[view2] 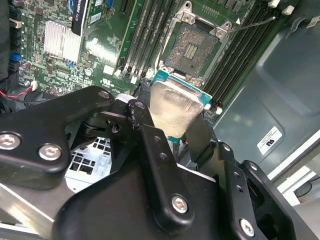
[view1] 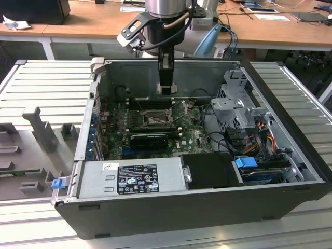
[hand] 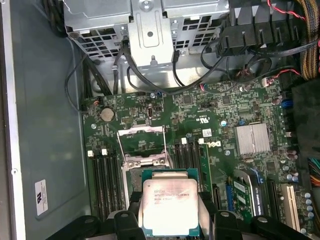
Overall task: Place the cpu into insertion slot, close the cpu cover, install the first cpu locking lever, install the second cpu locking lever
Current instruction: 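Place the cpu into insertion slot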
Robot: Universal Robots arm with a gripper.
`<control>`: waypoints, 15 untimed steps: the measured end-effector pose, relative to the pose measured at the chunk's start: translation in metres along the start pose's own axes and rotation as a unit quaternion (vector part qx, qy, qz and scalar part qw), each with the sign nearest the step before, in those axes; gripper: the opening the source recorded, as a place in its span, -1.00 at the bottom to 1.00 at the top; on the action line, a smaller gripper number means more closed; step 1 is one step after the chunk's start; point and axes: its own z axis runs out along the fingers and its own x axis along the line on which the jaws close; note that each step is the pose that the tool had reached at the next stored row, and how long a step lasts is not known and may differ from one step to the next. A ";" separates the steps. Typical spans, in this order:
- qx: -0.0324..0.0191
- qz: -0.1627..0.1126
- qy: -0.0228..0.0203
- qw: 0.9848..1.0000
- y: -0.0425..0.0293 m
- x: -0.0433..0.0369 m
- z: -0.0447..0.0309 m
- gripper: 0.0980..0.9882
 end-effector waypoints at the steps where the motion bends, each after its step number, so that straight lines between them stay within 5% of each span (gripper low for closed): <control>1: 0.000 0.001 0.000 1.000 0.0000 0.0000 0.0004 -0.04; 10: 0.000 -0.005 0.000 1.000 -0.0023 -0.0005 0.0170 -0.04; 15: 0.001 -0.049 0.004 0.999 -0.0045 -0.0009 0.0288 -0.04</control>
